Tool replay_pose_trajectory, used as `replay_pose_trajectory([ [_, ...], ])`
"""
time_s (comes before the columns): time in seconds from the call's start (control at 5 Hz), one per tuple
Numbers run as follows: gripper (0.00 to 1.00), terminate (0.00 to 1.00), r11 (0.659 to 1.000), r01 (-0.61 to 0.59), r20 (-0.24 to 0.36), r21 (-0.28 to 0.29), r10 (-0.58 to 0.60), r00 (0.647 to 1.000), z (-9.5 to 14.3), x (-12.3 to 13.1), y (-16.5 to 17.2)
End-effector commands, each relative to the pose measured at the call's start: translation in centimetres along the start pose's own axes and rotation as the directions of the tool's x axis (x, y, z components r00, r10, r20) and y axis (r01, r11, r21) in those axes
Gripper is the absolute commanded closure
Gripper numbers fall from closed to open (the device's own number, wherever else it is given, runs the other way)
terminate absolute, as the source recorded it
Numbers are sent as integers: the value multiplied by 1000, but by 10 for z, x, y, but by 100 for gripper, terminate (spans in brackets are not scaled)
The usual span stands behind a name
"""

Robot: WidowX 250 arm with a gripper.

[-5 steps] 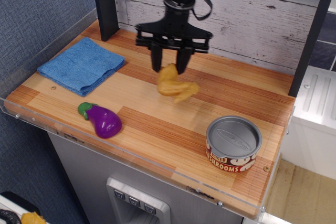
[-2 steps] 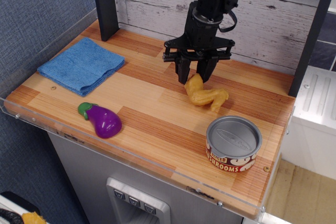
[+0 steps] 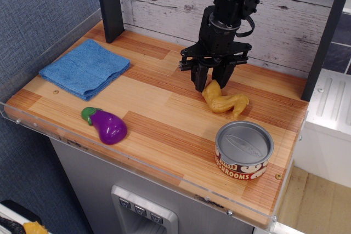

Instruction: Put the chicken behind the left side of can

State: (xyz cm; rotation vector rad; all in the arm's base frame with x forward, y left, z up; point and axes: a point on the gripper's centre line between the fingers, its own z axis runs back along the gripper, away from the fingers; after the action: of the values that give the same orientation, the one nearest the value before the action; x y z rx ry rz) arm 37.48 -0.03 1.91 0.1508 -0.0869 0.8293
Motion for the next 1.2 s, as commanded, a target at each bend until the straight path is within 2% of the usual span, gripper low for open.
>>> replay_pose_trajectory([
  [0.0,0,0,1000,3,35,2,-3,999,15,14,4],
  [0.2,0,0,999,8,41,-41,-7,999,24,14,8],
  [0.6,0,0,998,49,72,-41,-46,996,54,13,18],
  [1.0,0,0,992,126,142,16,-127,982,90,30,66],
])
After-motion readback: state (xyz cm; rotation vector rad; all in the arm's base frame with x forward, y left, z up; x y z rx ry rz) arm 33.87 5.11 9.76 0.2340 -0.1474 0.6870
